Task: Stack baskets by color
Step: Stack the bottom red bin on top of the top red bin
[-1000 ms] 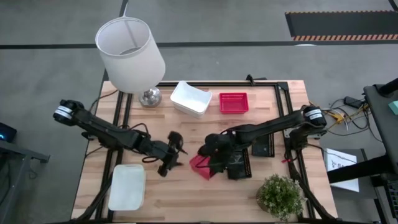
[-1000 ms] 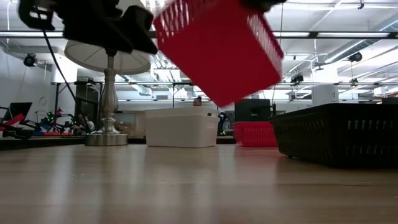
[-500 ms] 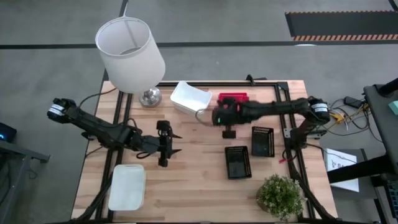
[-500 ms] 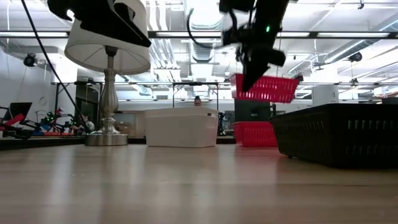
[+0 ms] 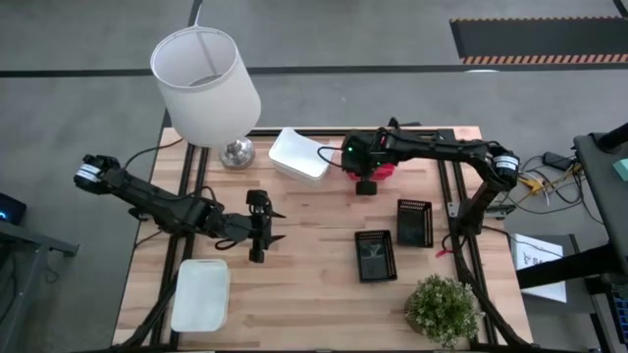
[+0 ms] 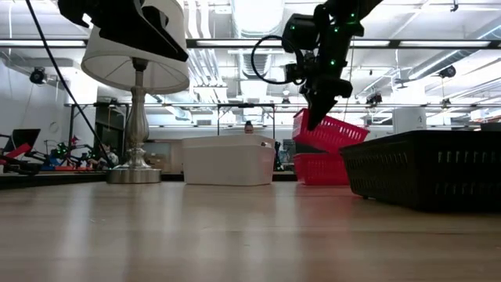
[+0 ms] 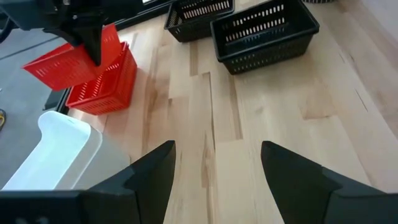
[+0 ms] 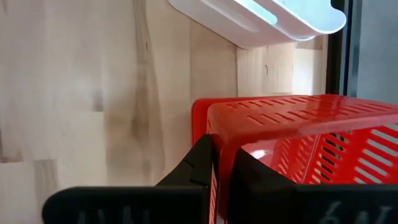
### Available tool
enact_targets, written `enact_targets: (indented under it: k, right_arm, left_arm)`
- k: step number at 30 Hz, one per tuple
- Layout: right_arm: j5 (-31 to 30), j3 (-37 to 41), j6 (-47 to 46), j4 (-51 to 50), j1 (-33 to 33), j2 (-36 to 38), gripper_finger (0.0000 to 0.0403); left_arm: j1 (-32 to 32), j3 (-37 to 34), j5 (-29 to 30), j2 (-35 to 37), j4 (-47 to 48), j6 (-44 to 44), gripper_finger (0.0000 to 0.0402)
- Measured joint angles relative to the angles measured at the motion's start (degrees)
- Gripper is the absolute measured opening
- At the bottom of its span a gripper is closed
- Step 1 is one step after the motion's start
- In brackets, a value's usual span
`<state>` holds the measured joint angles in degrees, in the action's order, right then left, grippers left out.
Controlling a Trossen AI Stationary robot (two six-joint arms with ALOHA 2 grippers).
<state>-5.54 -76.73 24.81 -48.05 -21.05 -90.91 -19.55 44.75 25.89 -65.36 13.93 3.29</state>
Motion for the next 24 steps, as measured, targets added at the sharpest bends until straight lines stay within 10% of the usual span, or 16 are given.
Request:
enact_targets:
  k: [24]
  right_arm:
    - [-2.1,0.11,-1.08,0.52,-0.01,-0.07,0.0045]
  left_arm:
    - [0.04,0.0,-0.07,-0.07,-0.15,-0.03,0.0222]
